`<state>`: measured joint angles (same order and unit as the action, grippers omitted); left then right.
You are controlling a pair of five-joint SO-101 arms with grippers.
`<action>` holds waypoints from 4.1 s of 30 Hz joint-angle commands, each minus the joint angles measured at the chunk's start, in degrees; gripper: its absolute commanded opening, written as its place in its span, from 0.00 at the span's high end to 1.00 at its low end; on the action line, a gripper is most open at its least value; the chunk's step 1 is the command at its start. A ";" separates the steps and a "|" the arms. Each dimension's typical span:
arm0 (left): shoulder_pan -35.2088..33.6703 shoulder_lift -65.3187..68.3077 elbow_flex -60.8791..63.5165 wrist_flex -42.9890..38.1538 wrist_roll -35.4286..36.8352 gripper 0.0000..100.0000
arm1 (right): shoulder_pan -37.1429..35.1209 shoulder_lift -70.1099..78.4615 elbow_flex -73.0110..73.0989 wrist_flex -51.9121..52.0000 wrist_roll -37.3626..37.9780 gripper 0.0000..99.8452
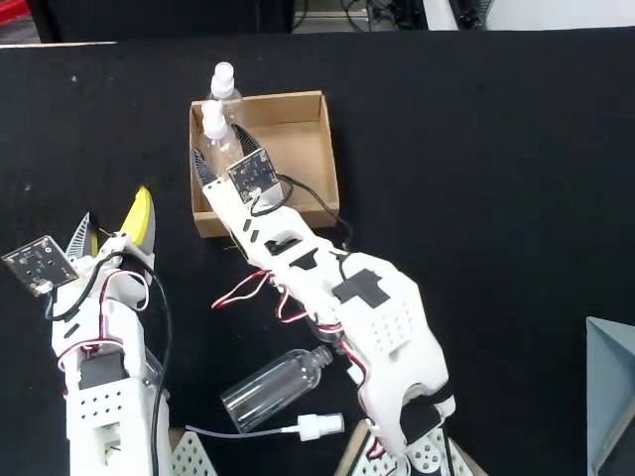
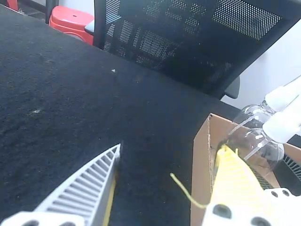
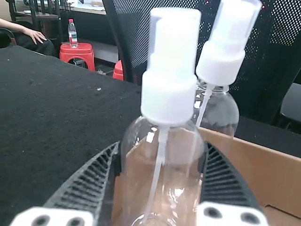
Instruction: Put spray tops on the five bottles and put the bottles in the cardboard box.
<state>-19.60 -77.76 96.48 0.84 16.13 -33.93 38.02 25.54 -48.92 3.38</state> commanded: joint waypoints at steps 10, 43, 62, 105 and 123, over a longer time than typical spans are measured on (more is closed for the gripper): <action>0.13 -0.79 0.66 0.35 -0.35 0.70 | -0.70 -7.43 1.10 8.62 0.53 0.79; 0.22 -0.79 0.66 0.35 -0.35 0.70 | -1.67 -26.59 14.37 18.55 0.53 0.66; 0.22 -0.79 0.66 0.35 -0.35 0.70 | 2.29 -47.16 14.81 56.97 0.88 0.66; 0.31 -0.79 1.27 0.00 -0.44 0.70 | 7.03 -67.91 6.99 121.58 12.13 0.66; 0.31 -0.79 1.27 0.00 -0.44 0.70 | 0.26 -64.13 20.97 103.21 4.31 0.66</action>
<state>-19.60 -77.76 96.48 0.84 16.13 -31.91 -26.86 46.81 57.54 9.45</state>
